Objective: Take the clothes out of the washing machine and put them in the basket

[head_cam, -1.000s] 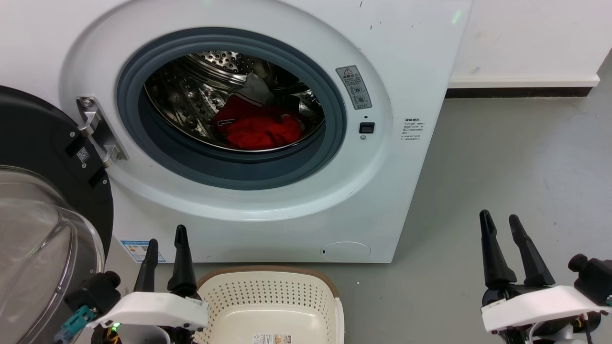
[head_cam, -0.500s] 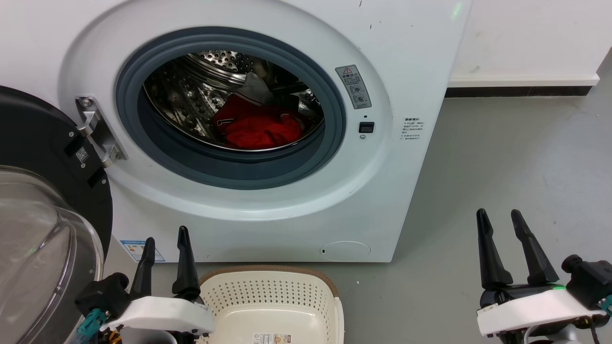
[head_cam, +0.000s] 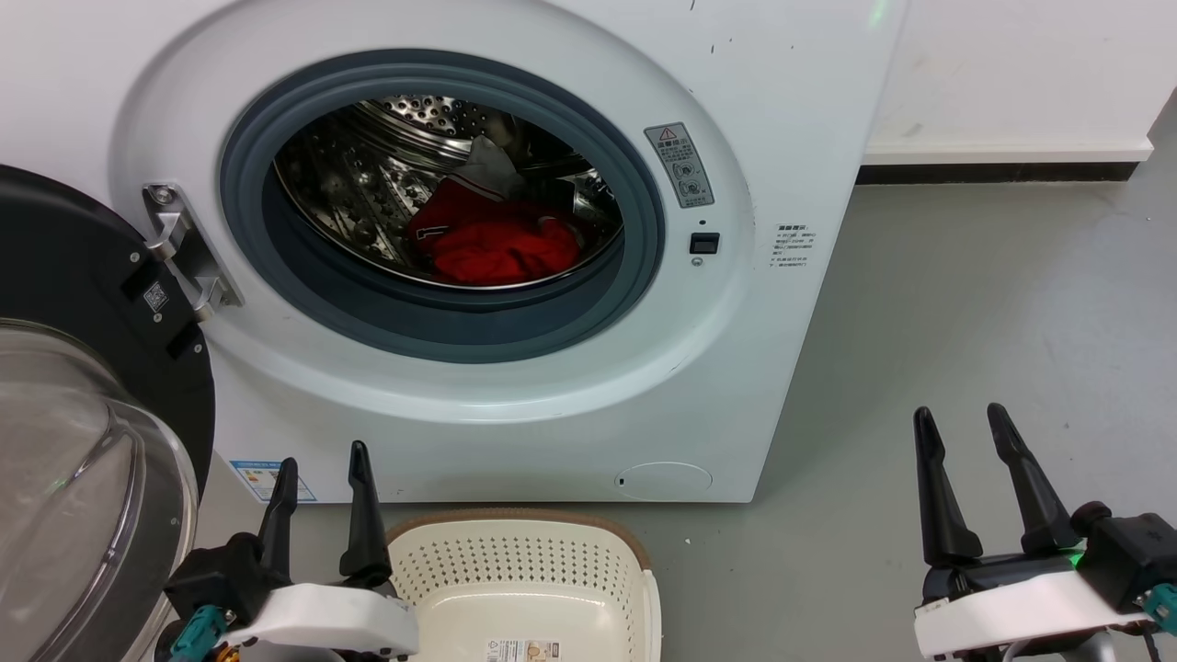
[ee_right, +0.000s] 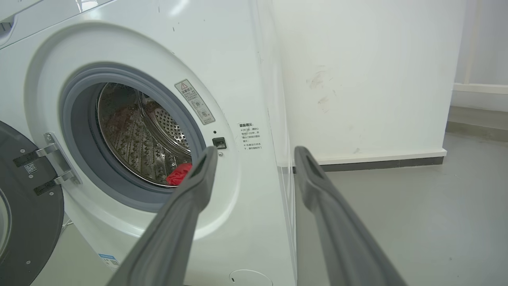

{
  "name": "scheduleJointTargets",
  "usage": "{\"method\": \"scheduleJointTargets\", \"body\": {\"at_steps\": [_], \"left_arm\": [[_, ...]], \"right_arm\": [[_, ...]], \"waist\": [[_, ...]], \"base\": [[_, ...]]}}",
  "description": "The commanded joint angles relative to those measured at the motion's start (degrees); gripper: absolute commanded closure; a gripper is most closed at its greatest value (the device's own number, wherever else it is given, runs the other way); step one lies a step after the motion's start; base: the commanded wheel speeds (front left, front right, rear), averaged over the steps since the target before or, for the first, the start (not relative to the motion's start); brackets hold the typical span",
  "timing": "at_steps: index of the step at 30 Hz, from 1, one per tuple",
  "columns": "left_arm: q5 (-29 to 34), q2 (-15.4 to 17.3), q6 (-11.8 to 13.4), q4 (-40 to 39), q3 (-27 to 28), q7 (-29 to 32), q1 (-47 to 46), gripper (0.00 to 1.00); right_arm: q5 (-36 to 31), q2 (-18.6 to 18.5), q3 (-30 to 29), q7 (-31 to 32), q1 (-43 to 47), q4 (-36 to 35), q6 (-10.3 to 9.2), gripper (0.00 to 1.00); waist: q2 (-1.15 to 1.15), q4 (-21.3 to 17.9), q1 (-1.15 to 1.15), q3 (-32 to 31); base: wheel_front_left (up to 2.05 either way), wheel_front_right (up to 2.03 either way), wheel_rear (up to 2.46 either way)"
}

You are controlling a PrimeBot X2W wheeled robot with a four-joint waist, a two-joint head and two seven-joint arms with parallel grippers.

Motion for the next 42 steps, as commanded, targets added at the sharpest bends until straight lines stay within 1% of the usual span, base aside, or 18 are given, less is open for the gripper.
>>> {"method": "scheduleJointTargets", "body": {"at_steps": [1,13,24,33,42], "left_arm": [[1.45,0.12,0.25,-0.49,-0.22,-0.57,0.15,0.0],[6.47,0.13,0.48,-0.23,-0.49,-2.02,1.13,0.0],[9.86,0.14,0.13,0.47,-0.72,-3.24,1.73,0.0],[13.02,0.14,0.49,0.82,-0.67,-4.37,2.49,0.0],[12.17,0.13,0.37,1.68,-0.44,-4.24,2.24,0.0]], "right_arm": [[-1.62,0.0,0.13,-0.49,0.61,-0.74,-0.01,0.0],[-6.27,0.01,0.42,-1.94,1.62,-1.65,-0.01,0.0],[-10.65,0.02,0.95,-3.13,2.26,-2.36,-0.02,0.0],[-14.06,0.04,1.47,-4.23,3.08,-2.69,-0.03,0.0],[-12.34,0.04,1.07,-4.13,3.06,-1.35,-0.03,0.0]], "waist": [[0.0,0.02,0.0,0.02],[0.0,0.02,0.0,0.12],[0.0,-0.02,0.0,0.13],[0.0,-0.37,0.0,0.04],[0.0,-0.54,0.0,0.0]], "base": [[0.0,0.0,0.0],[0.0,0.0,0.0],[0.0,0.0,0.0],[0.0,0.0,0.0],[0.0,0.0,0.0]]}}
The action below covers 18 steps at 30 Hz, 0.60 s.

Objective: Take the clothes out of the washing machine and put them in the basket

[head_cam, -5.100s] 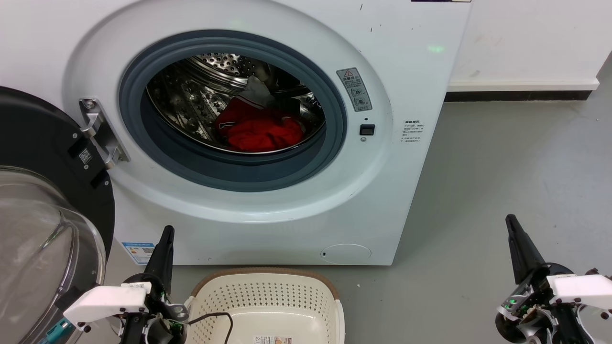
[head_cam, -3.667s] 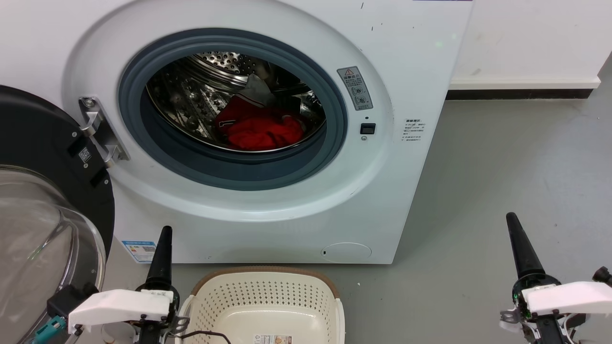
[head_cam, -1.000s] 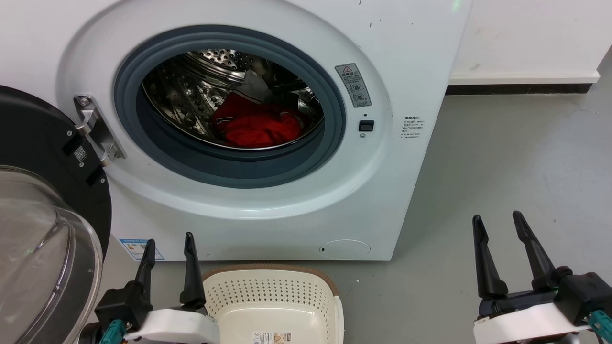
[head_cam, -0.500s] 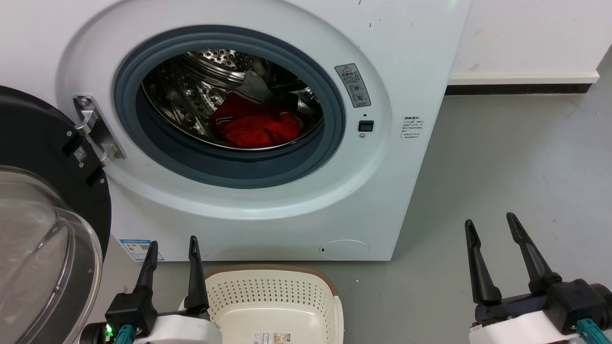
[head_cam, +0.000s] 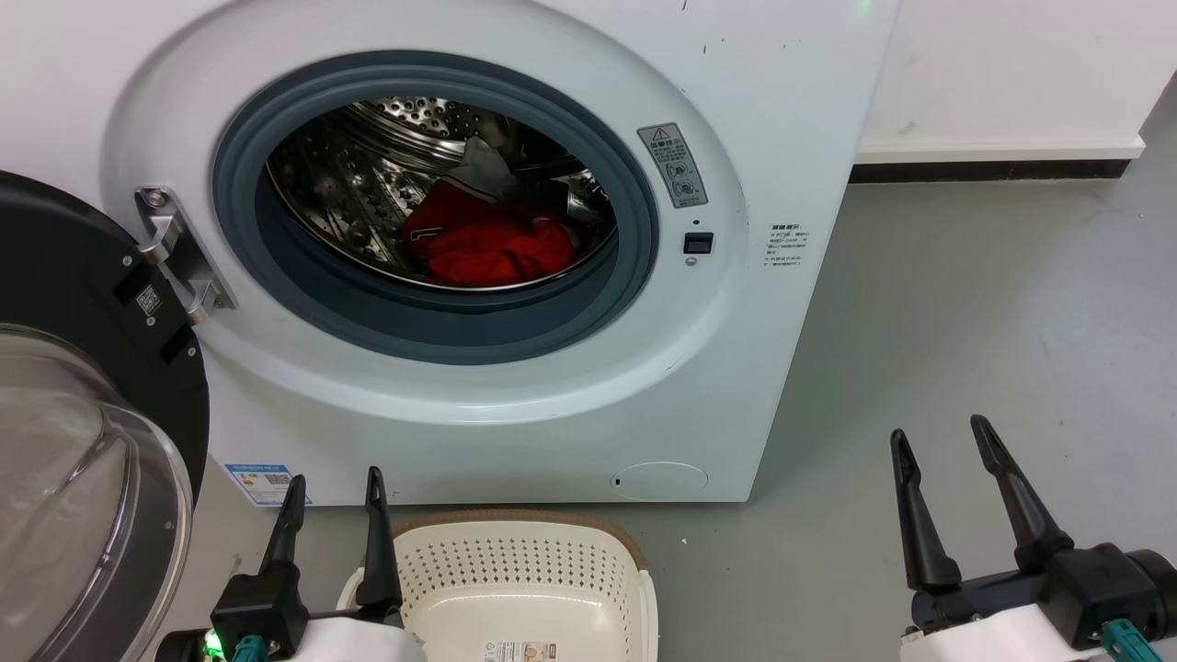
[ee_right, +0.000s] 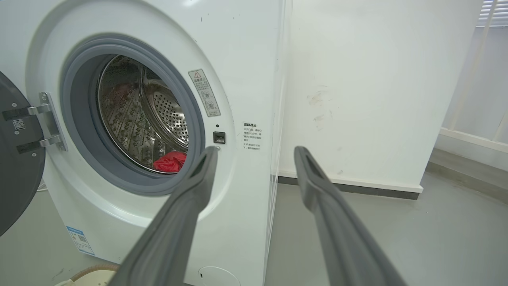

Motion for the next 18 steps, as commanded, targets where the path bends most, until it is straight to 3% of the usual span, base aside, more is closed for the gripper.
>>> {"method": "scheduleJointTargets", "body": {"at_steps": [1,18], "left_arm": [[-0.06,0.09,-0.05,0.2,0.02,-0.16,0.09,0.0],[-0.22,0.09,-0.82,2.29,0.36,-0.16,-2.11,0.0]], "right_arm": [[0.09,0.05,-0.08,-0.14,0.78,0.24,-0.04,0.0],[0.27,0.05,0.05,-0.14,0.34,0.11,-0.04,0.0]], "waist": [[0.0,0.0,0.0,-0.03],[0.0,0.14,0.0,0.48]], "base": [[0.0,0.0,0.0],[0.0,0.0,0.0]]}}
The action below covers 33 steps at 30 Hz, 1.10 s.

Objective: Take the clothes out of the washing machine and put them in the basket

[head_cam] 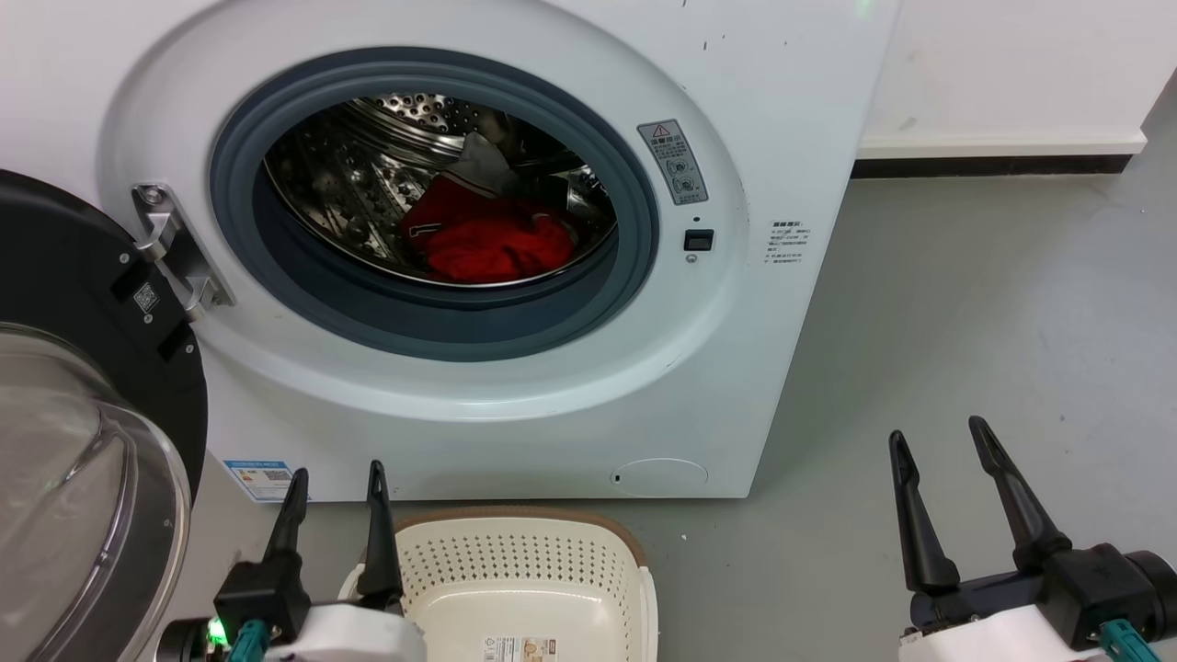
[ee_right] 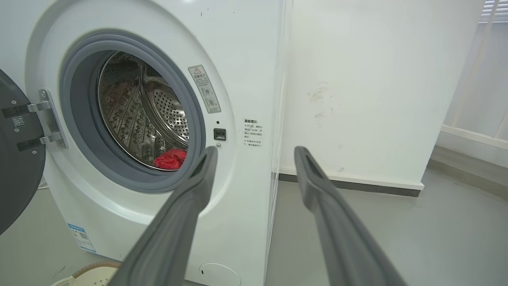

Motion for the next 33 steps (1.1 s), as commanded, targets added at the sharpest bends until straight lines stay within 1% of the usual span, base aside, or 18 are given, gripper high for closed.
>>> {"method": "scheduleJointTargets", "body": {"at_steps": [1,4,5,6,11,14,15,16,23,24,29,33], "left_arm": [[0.07,0.08,-0.45,0.63,0.09,-0.16,-1.39,0.0],[0.95,0.09,-1.6,2.47,0.43,-0.16,-4.68,0.0],[0.95,0.09,-1.6,2.47,0.43,-0.16,-4.68,0.0],[2.18,0.5,-3.88,5.82,1.35,-0.16,-10.77,0.0],[3.27,2.39,-5.94,12.37,2.88,-0.15,-21.35,0.0],[3.97,4.44,-7.0,17.12,3.05,-0.16,-28.82,0.0],[4.34,4.85,-7.25,19.01,2.84,-0.16,-30.97,0.0],[4.34,4.85,-7.25,19.01,2.84,-0.16,-30.97,0.0],[5.82,8.79,-8.37,31.06,1.42,0.45,-47.92,0.0],[6.06,9.73,-8.56,32.98,1.31,1.26,-50.57,0.0],[6.62,12.37,-9.12,40.83,0.31,5.88,-61.55,0.0],[6.45,13.4,-9.63,45.67,-0.58,10.36,-68.85,0.0]], "right_arm": [[0.27,0.05,-0.02,-0.14,0.13,-0.24,-0.04,0.0],[0.29,0.05,0.34,-0.14,-0.73,-0.51,-0.04,0.0],[0.29,0.05,0.34,-0.14,-0.73,-0.51,-0.04,0.0],[0.25,0.05,0.49,-0.14,-2.39,-0.95,-0.04,0.0],[0.29,0.06,0.78,-0.14,-5.02,-1.42,-0.04,0.0],[0.56,0.07,0.83,-0.14,-6.7,-1.73,-0.04,0.0],[0.73,0.07,0.88,-0.14,-7.3,-1.84,-0.04,0.0],[0.73,0.07,0.88,-0.14,-7.3,-1.84,-0.04,0.0],[2.24,0.08,1.01,-0.14,-11.63,-2.67,-0.04,0.0],[2.56,0.07,1.14,-0.13,-12.26,-2.82,-0.04,0.0],[4.26,0.08,0.99,-0.14,-15.0,-3.44,-0.04,0.0],[5.34,0.1,0.55,-0.14,-16.61,-4.0,-0.04,0.0]], "waist": [[0.0,-0.03,0.0,0.28],[0.0,-0.36,0.0,1.57],[0.0,-0.36,0.0,1.57],[0.0,-1.39,0.0,4.46],[0.0,-3.64,0.0,9.22],[0.0,-5.21,0.0,12.3],[0.0,-5.74,0.0,13.39],[0.0,-5.74,0.0,13.39],[0.0,-9.41,0.0,20.95],[0.0,-10.0,0.0,22.26],[0.0,-12.37,0.0,27.43],[0.0,-13.36,0.0,30.96]], "base": [[0.0,0.0,0.0],[0.0,0.0,0.0],[0.0,0.0,0.0],[0.0,0.0,0.0],[0.0,0.0,0.0],[0.0,0.0,0.0],[0.0,0.0,0.0],[0.0,0.0,0.0],[0.0,0.0,0.0],[0.0,0.0,0.0],[0.0,0.0,0.0],[0.0,0.0,0.0]]}}
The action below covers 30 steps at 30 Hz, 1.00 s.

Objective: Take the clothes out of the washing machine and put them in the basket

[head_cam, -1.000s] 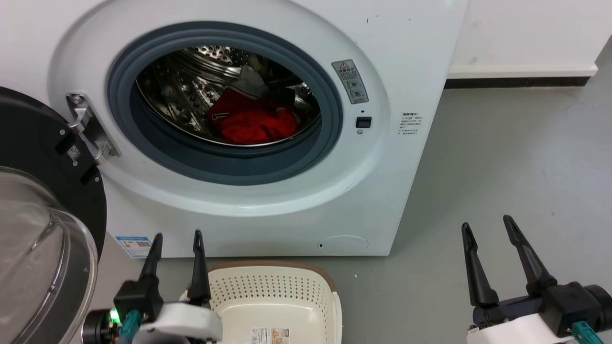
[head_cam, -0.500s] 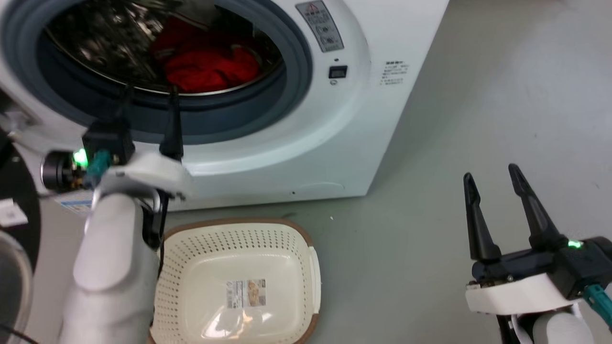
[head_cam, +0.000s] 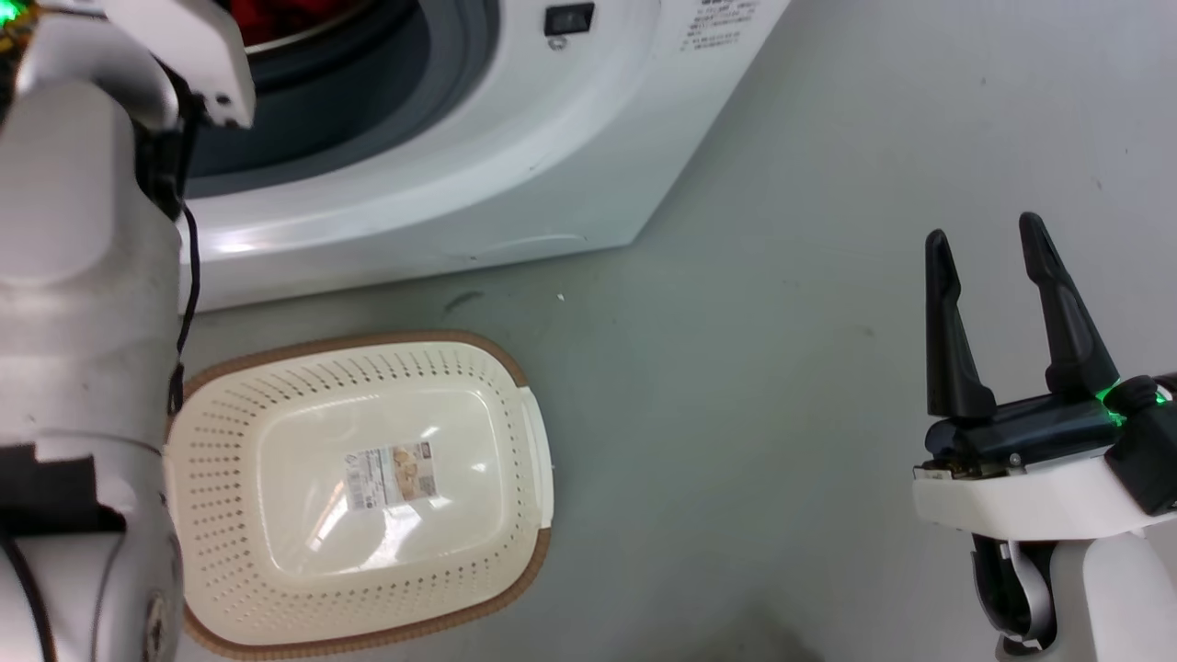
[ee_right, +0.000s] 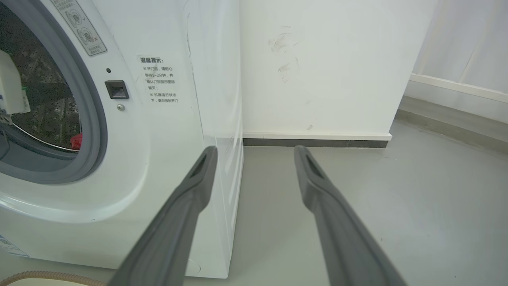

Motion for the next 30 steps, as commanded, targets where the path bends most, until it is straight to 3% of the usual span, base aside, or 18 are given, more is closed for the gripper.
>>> {"method": "scheduleJointTargets", "body": {"at_steps": [1,15,22,30], "left_arm": [[0.09,0.64,-0.17,0.69,-0.13,0.79,-1.05,0.0],[-0.1,6.33,-1.13,11.11,-3.41,20.82,-20.12,0.0],[-1.09,6.52,-1.06,14.2,-4.18,30.0,-25.22,0.0],[-1.13,5.9,-0.11,14.36,-5.33,33.23,-25.98,0.0]], "right_arm": [[0.4,0.15,0.09,-0.14,-1.03,-0.39,-0.04,0.0],[4.02,0.14,0.47,-0.14,-5.26,-1.62,-0.04,0.0],[5.36,0.14,0.46,-0.14,-6.27,-1.93,-0.04,0.0],[6.2,0.14,0.12,-0.14,-6.85,-1.89,-0.04,0.0]], "waist": [[0.0,-1.96,-0.02,3.17],[0.0,-4.98,-0.02,13.06],[0.0,-5.78,-0.02,15.83],[0.0,-6.09,-0.02,17.3]], "base": [[0.0,0.0,0.0],[0.0,0.0,0.0],[0.0,0.0,0.0],[0.0,0.0,0.0]]}}
